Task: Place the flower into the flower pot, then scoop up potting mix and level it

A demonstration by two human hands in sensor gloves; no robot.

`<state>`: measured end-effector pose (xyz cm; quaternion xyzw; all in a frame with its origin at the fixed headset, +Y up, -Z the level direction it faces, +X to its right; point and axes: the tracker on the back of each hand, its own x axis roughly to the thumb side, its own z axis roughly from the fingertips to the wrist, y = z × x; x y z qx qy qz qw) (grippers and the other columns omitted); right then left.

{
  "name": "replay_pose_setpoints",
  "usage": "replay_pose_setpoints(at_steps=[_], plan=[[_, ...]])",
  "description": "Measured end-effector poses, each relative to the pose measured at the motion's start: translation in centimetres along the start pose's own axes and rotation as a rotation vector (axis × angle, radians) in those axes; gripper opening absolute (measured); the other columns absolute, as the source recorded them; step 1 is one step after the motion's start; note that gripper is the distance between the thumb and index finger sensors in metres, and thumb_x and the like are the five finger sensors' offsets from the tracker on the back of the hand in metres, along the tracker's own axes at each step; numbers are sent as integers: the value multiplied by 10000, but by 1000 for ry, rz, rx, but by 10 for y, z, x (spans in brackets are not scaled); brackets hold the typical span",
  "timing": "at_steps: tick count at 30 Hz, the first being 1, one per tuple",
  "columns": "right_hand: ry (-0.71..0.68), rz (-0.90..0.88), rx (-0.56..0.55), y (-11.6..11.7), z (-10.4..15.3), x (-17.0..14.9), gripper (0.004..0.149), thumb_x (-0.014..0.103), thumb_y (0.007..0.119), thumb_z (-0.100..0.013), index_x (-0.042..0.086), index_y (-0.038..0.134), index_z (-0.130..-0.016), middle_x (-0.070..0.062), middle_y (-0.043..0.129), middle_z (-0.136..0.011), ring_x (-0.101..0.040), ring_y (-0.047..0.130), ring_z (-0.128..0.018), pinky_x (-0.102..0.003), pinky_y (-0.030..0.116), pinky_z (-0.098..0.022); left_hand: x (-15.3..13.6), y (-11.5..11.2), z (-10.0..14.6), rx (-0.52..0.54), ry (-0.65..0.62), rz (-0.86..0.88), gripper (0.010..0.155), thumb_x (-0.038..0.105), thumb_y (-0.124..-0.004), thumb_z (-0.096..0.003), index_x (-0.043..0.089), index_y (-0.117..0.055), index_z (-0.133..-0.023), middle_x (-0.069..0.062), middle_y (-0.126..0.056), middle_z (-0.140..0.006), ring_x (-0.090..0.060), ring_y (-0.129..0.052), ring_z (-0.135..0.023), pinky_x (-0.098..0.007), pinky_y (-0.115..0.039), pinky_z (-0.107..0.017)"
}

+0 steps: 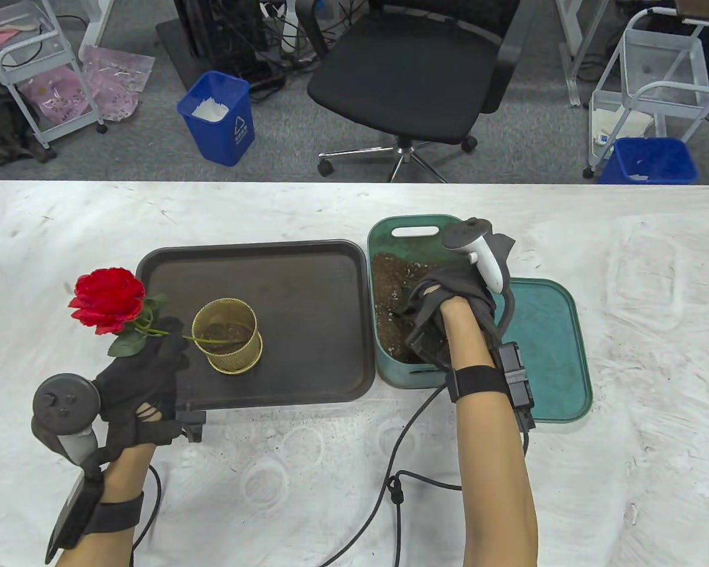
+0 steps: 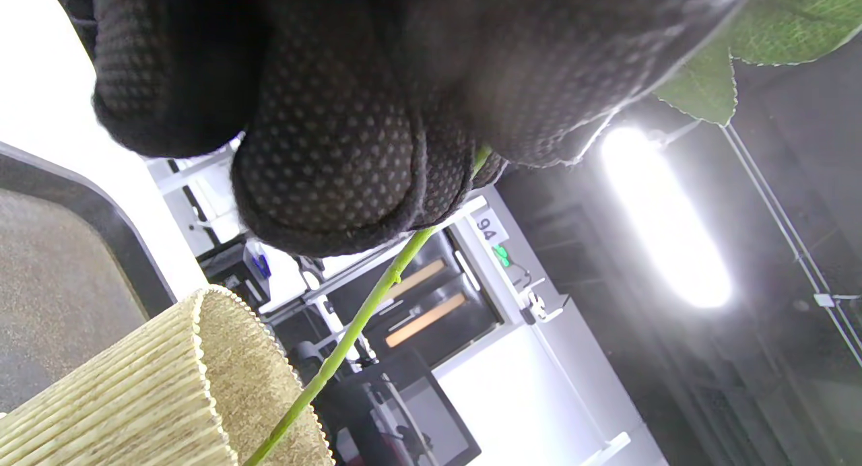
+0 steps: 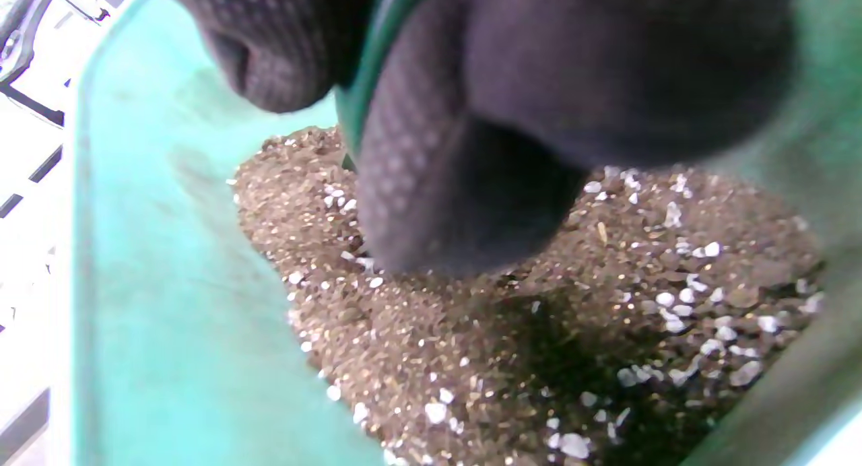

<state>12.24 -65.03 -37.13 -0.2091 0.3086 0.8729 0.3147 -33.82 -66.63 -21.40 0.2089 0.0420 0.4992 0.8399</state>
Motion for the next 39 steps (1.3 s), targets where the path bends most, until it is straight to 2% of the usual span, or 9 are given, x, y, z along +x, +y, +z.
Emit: replay_pose_setpoints(at_steps=[12,27,34,39], plan=[[-25,-205,44,-3,10,-11,535,303,716,-412,2,709,-854,-170,968,-608,-261,1088,-257,-320,963,-111,0,0,1,-5,-10,-2,428,424,-908,-410,211,-947,-779,-22,-1029,-669,-173,-1132,-343,-375,-950,-353],[-70,-427,-19,-22,45,-32,529,302,708,-412,3,709,-849,-173,966,-603,-263,1090,-256,-324,968,-106,0,-1,2,-8,-12,-5,429,425,-908,-409,210,-947,-779,-21,-1029,-668,-172,-1132,-343,-374,-950,-350],[-146,-438,-33,-25,70,-21,528,304,711,-412,4,715,-846,-173,969,-598,-263,1089,-249,-324,965,-100,0,-2,2,-9,-11,-2,428,425,-909,-409,211,-948,-778,-21,-1029,-668,-171,-1132,-342,-373,-951,-351],[-243,-392,30,-7,83,5,527,308,713,-415,6,716,-847,-172,970,-598,-262,1090,-248,-321,966,-99,0,-2,2,-10,-13,-4,427,425,-909,-409,213,-947,-779,-20,-1029,-668,-172,-1132,-344,-373,-951,-353]])
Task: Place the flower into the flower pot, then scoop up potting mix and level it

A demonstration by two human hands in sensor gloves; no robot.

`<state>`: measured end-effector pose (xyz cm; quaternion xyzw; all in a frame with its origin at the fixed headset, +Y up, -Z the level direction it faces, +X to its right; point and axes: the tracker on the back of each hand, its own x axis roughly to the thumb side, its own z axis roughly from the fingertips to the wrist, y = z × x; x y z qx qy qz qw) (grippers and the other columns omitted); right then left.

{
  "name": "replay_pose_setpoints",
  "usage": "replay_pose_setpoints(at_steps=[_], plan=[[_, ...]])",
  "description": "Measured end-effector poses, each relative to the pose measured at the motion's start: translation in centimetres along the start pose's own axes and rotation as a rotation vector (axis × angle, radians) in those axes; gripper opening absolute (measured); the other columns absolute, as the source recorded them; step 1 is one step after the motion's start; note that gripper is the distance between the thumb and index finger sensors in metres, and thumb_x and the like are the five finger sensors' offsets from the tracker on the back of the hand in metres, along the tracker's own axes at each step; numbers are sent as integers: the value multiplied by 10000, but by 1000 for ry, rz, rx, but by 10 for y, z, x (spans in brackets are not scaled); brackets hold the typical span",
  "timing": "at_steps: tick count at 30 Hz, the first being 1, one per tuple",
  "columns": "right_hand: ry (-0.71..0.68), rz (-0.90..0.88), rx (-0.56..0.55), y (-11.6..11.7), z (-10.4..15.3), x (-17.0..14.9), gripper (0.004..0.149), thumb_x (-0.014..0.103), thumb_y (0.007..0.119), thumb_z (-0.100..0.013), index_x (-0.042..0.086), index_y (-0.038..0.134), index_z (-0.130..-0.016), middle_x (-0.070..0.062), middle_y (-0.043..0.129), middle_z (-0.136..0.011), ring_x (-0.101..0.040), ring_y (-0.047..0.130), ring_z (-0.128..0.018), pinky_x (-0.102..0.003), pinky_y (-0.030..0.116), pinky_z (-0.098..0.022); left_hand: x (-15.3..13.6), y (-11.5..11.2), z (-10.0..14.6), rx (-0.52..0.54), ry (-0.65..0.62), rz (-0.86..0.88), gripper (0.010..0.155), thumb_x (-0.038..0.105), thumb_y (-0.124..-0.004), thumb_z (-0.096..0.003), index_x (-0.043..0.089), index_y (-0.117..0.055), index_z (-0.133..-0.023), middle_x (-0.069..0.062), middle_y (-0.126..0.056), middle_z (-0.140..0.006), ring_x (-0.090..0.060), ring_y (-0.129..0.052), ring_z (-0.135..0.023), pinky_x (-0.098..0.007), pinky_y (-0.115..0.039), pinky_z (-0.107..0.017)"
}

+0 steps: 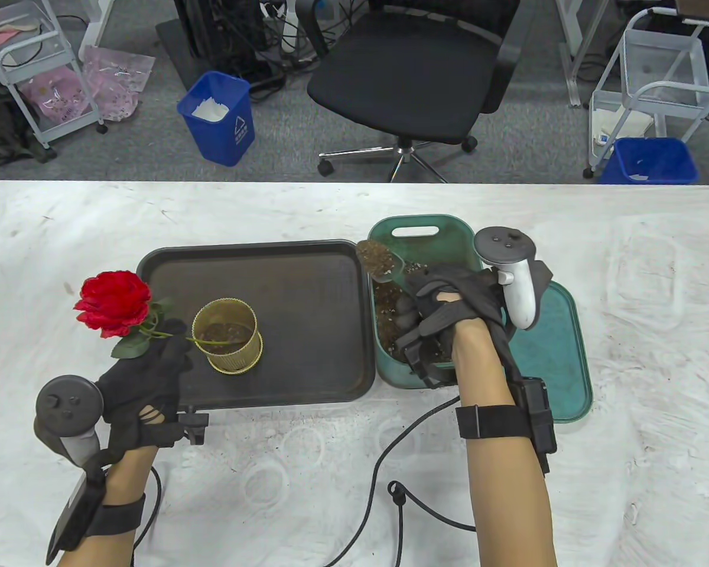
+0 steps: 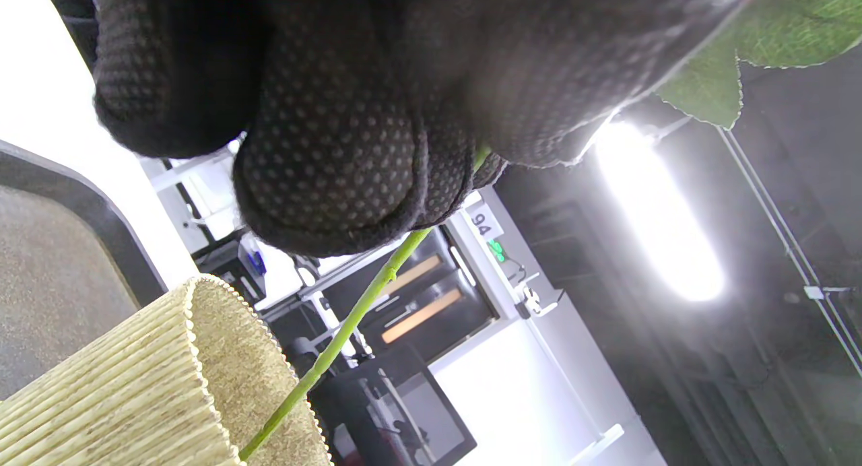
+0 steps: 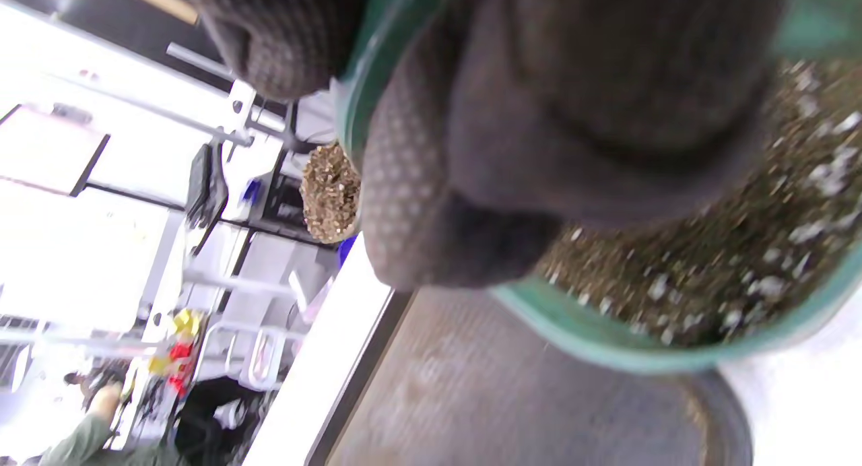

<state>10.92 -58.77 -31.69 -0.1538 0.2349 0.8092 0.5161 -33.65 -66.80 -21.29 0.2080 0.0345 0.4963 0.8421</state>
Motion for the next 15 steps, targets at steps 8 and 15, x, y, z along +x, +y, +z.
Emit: replay_pose_setpoints(at_steps=[8,15], plan=[[-81,88,208,88,-12,23,526,311,714,-417,6,716,-846,-173,971,-598,-262,1090,-248,-321,966,-99,0,1,0,5,4,0,428,424,-909,-409,211,-947,-779,-23,-1029,-668,-173,-1132,-341,-374,-950,-352],[-101,226,271,149,-23,31,524,319,728,-425,10,714,-849,-173,970,-603,-266,1090,-251,-322,965,-102,-1,1,0,8,12,6,428,424,-908,-410,211,-946,-779,-23,-1029,-668,-171,-1132,-343,-374,-950,-352]])
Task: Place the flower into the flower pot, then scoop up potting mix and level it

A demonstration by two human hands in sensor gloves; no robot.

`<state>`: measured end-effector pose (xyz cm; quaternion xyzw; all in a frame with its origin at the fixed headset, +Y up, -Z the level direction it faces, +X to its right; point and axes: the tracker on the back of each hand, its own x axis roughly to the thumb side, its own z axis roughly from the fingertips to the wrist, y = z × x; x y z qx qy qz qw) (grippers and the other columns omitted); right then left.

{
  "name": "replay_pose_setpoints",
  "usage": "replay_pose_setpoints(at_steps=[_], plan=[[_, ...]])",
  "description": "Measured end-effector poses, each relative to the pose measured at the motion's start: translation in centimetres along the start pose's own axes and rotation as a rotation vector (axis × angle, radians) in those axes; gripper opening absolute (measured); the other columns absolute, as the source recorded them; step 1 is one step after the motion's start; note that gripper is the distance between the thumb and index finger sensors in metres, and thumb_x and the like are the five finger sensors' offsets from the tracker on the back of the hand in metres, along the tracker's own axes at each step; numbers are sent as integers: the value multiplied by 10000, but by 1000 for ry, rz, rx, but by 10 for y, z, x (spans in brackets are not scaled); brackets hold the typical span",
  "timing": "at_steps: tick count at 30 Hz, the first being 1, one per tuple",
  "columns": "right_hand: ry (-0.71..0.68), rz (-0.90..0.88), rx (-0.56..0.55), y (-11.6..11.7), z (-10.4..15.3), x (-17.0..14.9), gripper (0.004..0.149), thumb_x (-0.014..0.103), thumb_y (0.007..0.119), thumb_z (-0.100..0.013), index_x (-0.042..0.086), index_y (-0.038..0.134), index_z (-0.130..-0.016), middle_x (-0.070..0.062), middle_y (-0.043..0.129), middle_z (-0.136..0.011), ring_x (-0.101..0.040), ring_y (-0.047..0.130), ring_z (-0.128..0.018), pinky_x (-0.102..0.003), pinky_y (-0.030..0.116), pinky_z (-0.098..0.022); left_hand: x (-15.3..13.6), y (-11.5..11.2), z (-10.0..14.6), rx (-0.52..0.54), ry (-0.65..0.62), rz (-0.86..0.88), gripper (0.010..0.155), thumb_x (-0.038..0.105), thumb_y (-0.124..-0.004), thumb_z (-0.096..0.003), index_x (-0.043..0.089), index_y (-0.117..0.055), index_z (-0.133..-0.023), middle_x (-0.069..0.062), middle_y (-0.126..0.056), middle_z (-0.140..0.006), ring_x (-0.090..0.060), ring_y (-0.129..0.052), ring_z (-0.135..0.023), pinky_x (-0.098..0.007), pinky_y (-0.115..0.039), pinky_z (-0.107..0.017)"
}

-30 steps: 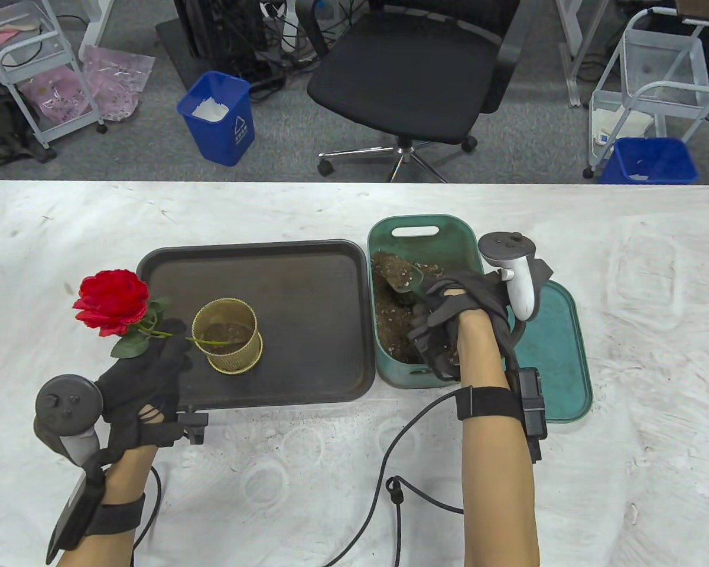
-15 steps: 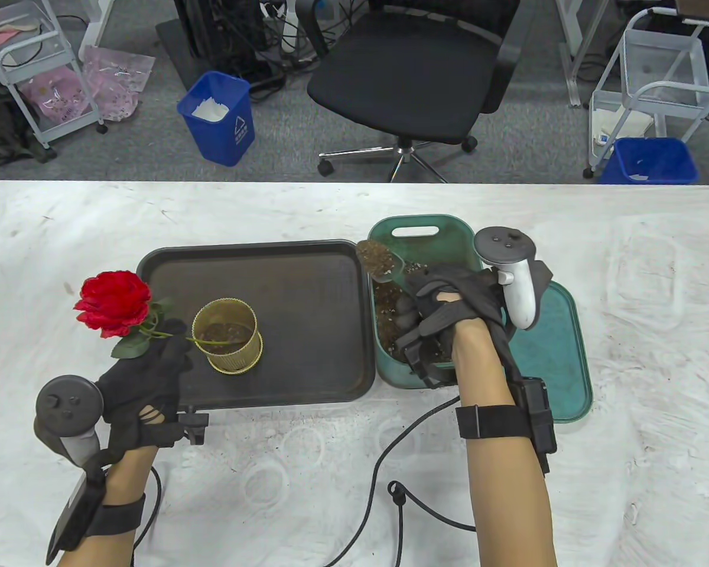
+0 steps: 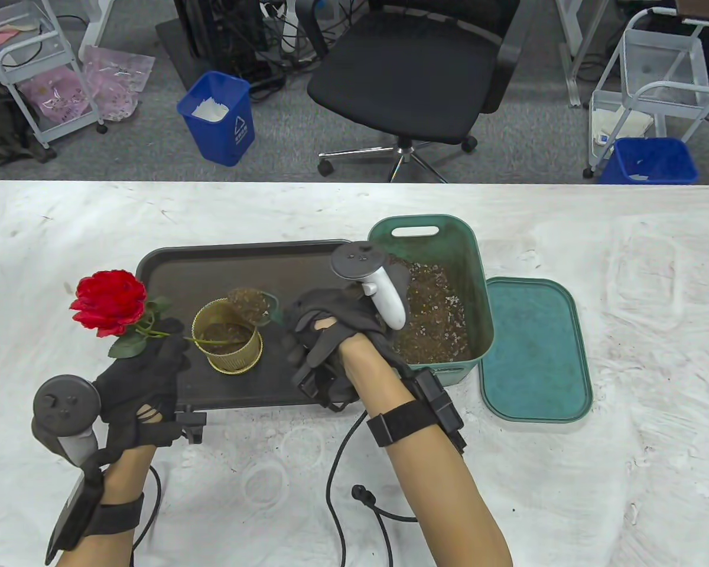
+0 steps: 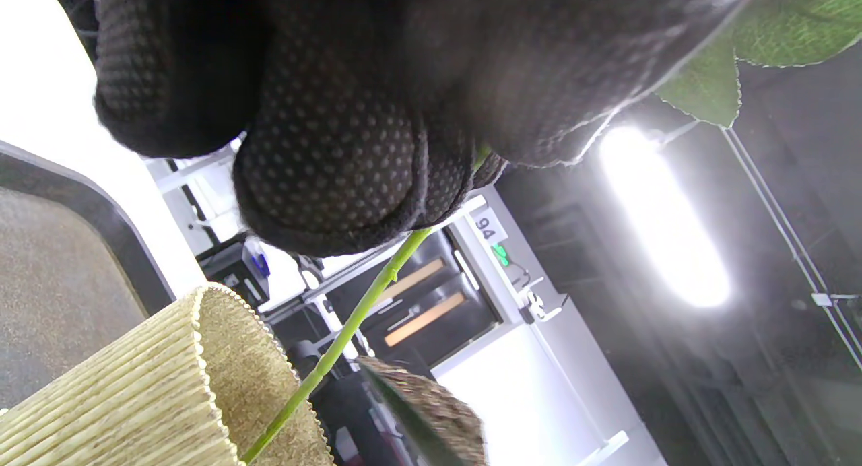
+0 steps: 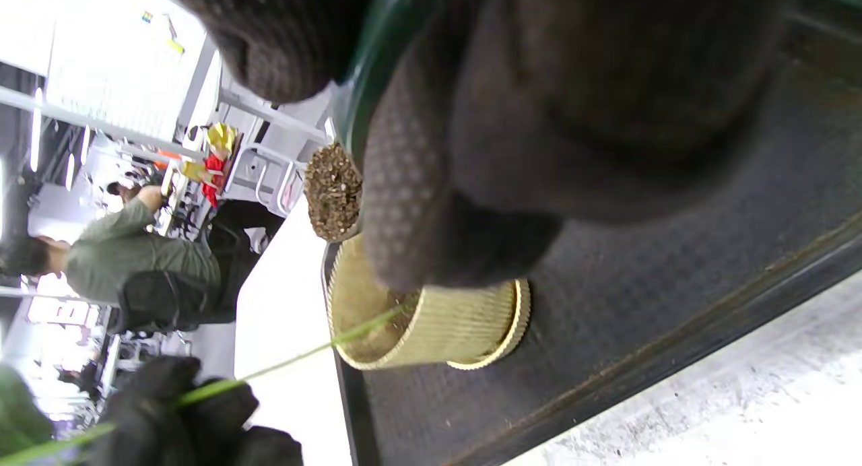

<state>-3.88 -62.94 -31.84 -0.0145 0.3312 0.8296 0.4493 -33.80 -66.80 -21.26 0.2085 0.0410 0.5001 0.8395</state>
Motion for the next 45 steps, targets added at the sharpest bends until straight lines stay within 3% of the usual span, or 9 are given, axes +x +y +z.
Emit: replay_pose_setpoints(at_steps=[13,20,25,30,38,42,45], plan=[[-94,462,-159,51,3,34,543,327,829,-407,36,729,-853,-167,978,-624,-284,1092,-274,-346,964,-118,0,1,-1,-1,8,8,428,426,-907,-411,212,-946,-780,-21,-1028,-669,-172,-1131,-344,-374,-949,-353],[-160,687,-307,61,19,45,548,315,854,-391,47,737,-855,-163,979,-630,-284,1088,-282,-351,960,-124,0,1,-1,0,4,5,428,426,-907,-411,213,-945,-780,-21,-1027,-669,-171,-1131,-344,-374,-950,-353],[-186,700,-364,56,29,43,545,317,848,-391,49,740,-853,-159,982,-625,-278,1090,-277,-348,962,-121,-1,2,0,2,4,2,427,424,-907,-411,212,-947,-779,-22,-1028,-668,-173,-1130,-346,-374,-949,-354],[-190,574,-429,19,45,35,542,318,836,-391,42,743,-848,-163,985,-615,-273,1091,-269,-346,964,-113,-1,2,0,5,3,-2,428,424,-907,-411,210,-946,-779,-22,-1029,-667,-172,-1131,-344,-374,-950,-352],[-51,272,-626,-95,84,-2,538,313,828,-398,32,744,-849,-176,982,-613,-285,1086,-259,-351,960,-106,-1,3,-1,10,12,1,428,425,-907,-410,211,-945,-780,-22,-1027,-669,-173,-1131,-344,-375,-949,-353],[113,304,-704,-130,78,-30,535,310,827,-401,23,748,-847,-188,984,-606,-289,1084,-245,-351,957,-95,-1,4,0,14,15,-2,429,425,-907,-411,210,-946,-780,-22,-1028,-669,-171,-1131,-344,-373,-950,-352],[273,440,-653,-146,56,-45,529,317,817,-409,25,756,-845,-189,987,-599,-284,1085,-237,-339,957,-91,-2,4,0,18,18,-3,428,424,-908,-410,211,-947,-778,-20,-1028,-668,-172,-1131,-344,-374,-950,-352]])
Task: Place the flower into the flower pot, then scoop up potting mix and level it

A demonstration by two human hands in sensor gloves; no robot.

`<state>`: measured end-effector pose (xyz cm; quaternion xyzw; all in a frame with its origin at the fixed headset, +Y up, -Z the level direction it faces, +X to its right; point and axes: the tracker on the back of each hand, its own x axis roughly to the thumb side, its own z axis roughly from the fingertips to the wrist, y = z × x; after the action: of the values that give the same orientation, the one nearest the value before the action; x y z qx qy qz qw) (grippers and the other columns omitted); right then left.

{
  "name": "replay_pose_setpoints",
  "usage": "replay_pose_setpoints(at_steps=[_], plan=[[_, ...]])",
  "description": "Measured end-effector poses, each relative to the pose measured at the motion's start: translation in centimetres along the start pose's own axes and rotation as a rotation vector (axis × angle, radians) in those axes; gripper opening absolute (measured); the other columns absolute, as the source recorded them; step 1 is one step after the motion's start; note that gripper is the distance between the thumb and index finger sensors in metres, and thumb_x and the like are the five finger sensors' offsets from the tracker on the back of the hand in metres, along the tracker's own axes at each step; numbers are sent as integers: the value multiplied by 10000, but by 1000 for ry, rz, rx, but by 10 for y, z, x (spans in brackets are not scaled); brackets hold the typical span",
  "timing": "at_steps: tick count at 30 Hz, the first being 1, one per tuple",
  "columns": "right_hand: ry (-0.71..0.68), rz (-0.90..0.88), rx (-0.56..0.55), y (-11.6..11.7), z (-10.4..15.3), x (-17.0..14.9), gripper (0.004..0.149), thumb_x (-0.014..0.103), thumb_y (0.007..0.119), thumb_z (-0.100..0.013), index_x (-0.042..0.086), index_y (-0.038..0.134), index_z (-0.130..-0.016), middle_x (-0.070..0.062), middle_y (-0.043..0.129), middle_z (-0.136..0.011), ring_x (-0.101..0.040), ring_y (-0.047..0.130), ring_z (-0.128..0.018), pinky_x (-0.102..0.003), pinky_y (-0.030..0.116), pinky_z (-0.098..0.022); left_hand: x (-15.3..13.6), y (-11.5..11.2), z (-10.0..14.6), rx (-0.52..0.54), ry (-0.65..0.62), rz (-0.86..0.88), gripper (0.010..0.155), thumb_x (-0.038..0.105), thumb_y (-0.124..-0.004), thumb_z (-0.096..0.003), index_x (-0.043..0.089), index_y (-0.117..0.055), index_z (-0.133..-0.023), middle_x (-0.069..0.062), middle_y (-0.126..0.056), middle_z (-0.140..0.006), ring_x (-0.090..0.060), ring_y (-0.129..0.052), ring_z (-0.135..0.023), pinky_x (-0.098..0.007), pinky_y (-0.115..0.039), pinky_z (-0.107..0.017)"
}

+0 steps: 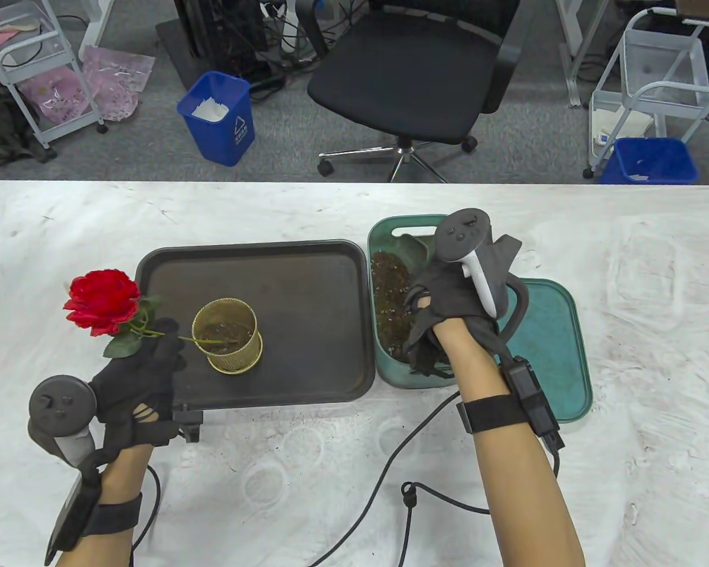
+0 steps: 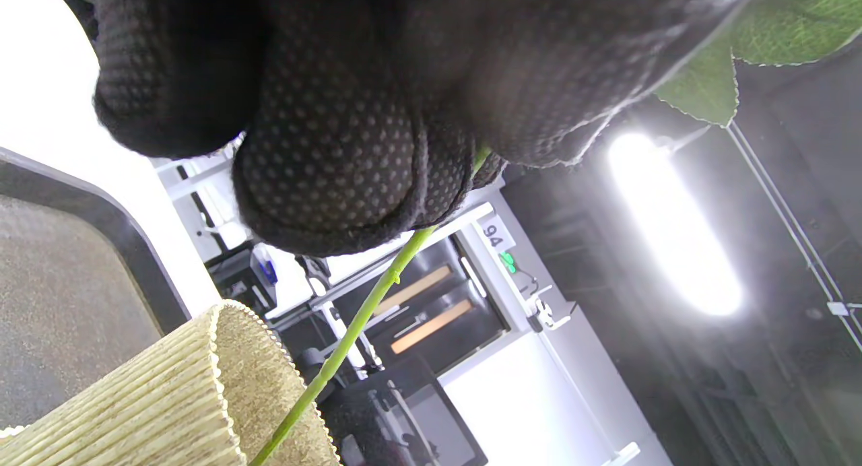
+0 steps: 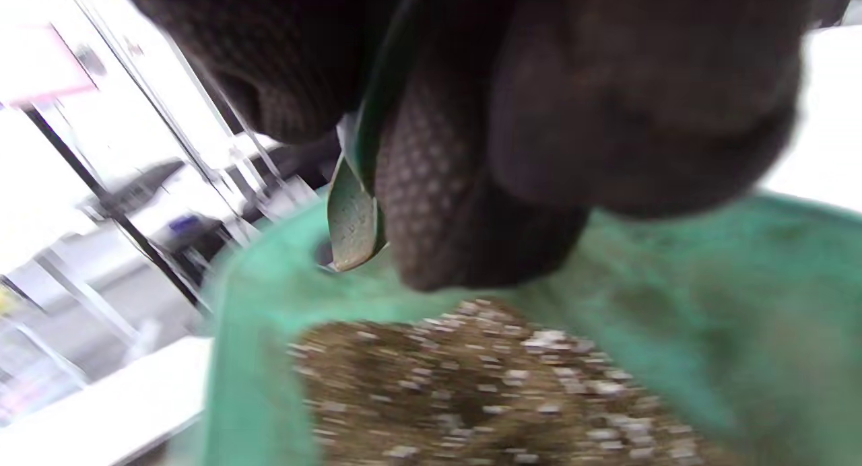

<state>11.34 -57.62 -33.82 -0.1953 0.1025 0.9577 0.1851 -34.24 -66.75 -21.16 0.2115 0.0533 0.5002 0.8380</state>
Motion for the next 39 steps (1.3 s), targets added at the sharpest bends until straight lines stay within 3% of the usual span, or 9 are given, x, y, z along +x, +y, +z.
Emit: replay_pose_setpoints(at_steps=[4,18,28,39], plan=[[79,184,32,21,-30,0,529,325,812,-410,32,757,-847,-182,989,-600,-277,1084,-235,-332,955,-92,0,1,0,3,-1,-8,428,424,-908,-410,210,-948,-778,-21,-1029,-667,-173,-1131,-343,-374,-950,-351],[96,72,166,51,-71,7,514,305,795,-406,93,752,-873,-167,971,-648,-311,1060,-302,-379,932,-156,-1,2,-1,9,2,-16,428,424,-908,-409,210,-948,-777,-21,-1030,-665,-174,-1131,-342,-375,-950,-350],[102,-249,459,63,-68,-8,541,296,760,-405,28,720,-873,-180,963,-621,-279,1059,-274,-352,933,-132,-1,2,-2,4,-2,-15,427,425,-908,-408,213,-949,-777,-18,-1031,-665,-173,-1131,-341,-375,-950,-351],[158,-567,490,53,-47,-36,540,294,739,-409,24,707,-875,-173,961,-624,-263,1070,-276,-331,951,-125,-2,-1,-1,-9,-8,-5,427,426,-907,-410,214,-947,-779,-20,-1028,-669,-172,-1131,-344,-374,-950,-353]])
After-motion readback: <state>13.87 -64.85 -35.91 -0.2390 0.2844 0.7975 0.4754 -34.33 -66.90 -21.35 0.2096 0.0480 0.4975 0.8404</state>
